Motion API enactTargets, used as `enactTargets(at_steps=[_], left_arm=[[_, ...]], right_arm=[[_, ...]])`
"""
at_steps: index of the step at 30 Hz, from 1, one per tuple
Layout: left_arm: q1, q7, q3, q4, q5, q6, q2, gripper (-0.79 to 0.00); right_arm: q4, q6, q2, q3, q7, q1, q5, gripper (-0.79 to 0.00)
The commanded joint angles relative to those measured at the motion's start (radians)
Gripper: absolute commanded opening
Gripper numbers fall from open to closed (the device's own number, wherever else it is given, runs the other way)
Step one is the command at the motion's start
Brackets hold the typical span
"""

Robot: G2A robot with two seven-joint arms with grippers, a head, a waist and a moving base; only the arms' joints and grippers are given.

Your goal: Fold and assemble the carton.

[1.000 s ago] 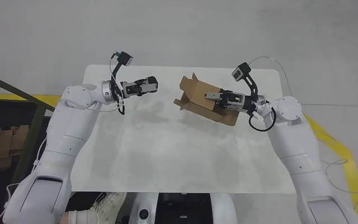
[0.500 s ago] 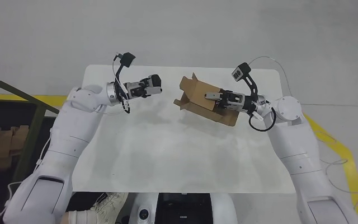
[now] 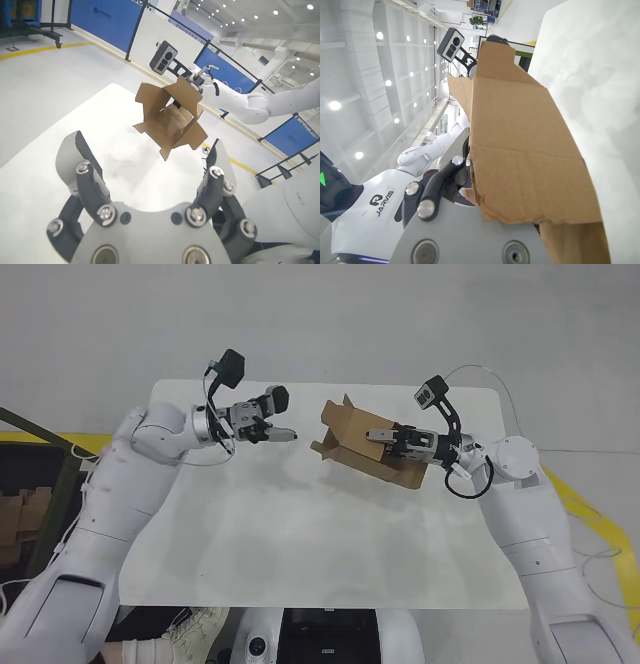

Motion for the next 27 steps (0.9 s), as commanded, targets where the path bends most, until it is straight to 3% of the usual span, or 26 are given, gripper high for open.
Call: enactTargets(at_steps=[1,2,27], left_arm=[[0.005,0.103,0.005,-0.028,0.15,0.0,0.007,0.0],[0.013,0.199,0.021,-0.04,0.263,0.0,0.014,0.0],[0.014,0.218,0.027,-0.036,0.306,0.0,0.017,0.0]], right_arm=[[0.0,0.0,0.0,0.0,0.0,0.0,0.0,-0.785],[0.0,0.0,0.0,0.0,0.0,0.0,0.0,-0.785],[0.0,0.0,0.0,0.0,0.0,0.0,0.0,-0.785]])
